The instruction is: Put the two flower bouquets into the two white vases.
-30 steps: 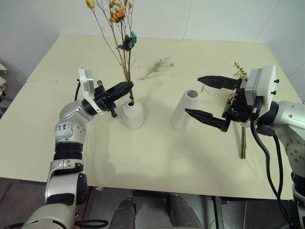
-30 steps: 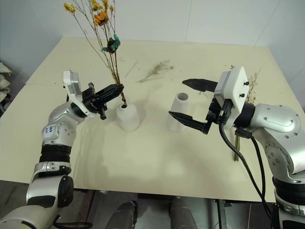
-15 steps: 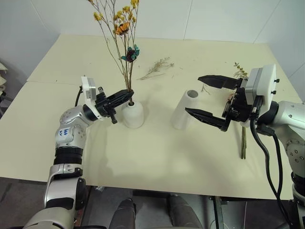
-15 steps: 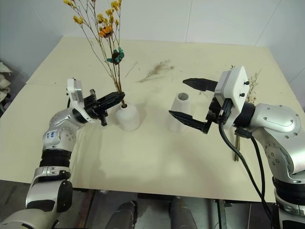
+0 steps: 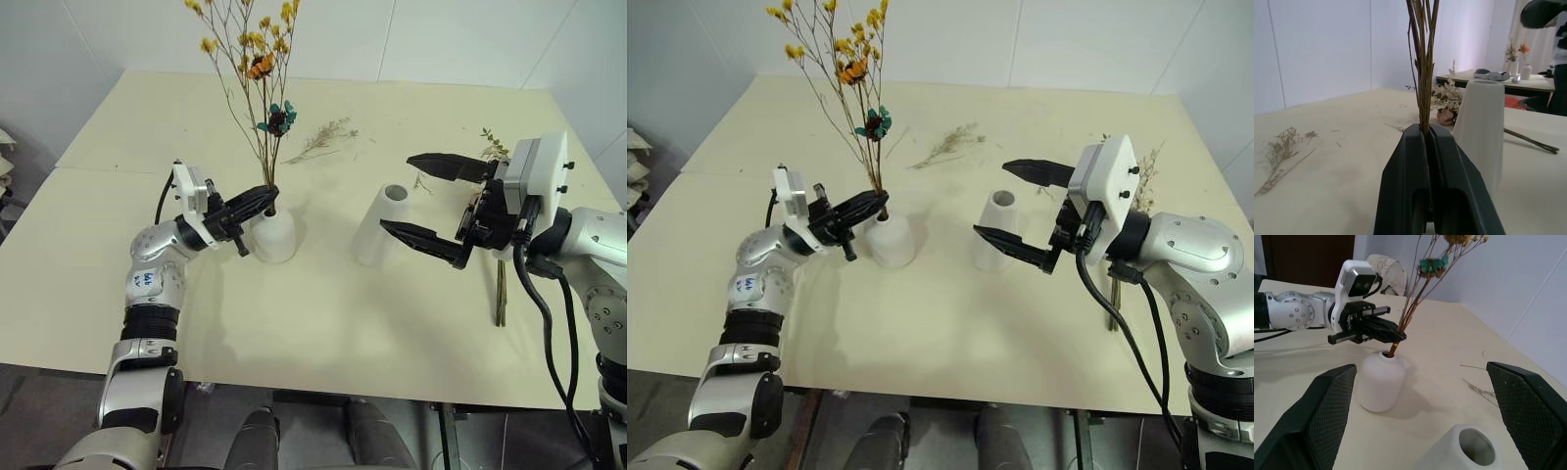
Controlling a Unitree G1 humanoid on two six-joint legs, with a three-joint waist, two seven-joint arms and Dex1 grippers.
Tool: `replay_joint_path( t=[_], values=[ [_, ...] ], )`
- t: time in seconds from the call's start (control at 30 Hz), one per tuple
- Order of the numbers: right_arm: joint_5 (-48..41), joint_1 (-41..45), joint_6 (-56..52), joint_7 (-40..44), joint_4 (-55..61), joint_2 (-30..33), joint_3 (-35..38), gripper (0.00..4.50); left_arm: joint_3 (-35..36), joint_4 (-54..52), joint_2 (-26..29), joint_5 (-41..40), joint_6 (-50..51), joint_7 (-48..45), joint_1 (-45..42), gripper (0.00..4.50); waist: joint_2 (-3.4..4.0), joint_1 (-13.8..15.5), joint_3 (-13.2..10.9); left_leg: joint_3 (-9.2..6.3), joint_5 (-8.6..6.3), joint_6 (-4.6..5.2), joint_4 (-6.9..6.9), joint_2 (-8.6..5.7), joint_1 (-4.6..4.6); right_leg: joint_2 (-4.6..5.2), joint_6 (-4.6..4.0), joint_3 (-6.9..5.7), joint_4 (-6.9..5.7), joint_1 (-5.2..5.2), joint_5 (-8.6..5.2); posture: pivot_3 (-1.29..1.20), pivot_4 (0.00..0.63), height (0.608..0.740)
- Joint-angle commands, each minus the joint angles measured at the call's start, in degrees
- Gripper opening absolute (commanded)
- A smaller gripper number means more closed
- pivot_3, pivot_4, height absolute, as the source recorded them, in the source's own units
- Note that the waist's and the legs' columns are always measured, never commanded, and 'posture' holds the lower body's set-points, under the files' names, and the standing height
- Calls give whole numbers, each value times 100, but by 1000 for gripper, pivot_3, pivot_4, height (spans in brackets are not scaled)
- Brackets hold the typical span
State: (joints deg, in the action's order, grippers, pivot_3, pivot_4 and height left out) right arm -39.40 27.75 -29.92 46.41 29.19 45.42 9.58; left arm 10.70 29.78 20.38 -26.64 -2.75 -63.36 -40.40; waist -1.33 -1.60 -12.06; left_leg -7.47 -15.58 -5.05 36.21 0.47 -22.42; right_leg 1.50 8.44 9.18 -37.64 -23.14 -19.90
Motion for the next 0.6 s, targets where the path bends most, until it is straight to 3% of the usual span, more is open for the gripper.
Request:
replay_joint_path(
  t=[0.03,0.2,0.23,0.6],
  values=[
    [-13,47,104,-79,174,-11,163,4500,-5,30,-25,107,-335,37,-7,27,0,-4,0,0,0,0,0,0,0,0,0,0,0,0,0,0,150,740],
    [-11,57,106,-100,166,-10,163,4500,-25,126,-18,110,-326,-25,12,27,0,-3,0,0,0,0,-2,1,0,0,0,0,0,0,0,0,150,740],
    [-8,56,109,-106,162,-14,159,4500,-48,136,-3,159,-397,-25,11,516,0,-2,0,0,0,0,-1,0,0,0,0,0,0,0,0,0,150,740],
    [40,17,175,-122,132,-99,112,4500,31,-723,343,41,-73,43,405,3626,0,-18,0,0,0,0,-5,5,0,-2,0,0,1,-1,0,0,150,740]
  ],
)
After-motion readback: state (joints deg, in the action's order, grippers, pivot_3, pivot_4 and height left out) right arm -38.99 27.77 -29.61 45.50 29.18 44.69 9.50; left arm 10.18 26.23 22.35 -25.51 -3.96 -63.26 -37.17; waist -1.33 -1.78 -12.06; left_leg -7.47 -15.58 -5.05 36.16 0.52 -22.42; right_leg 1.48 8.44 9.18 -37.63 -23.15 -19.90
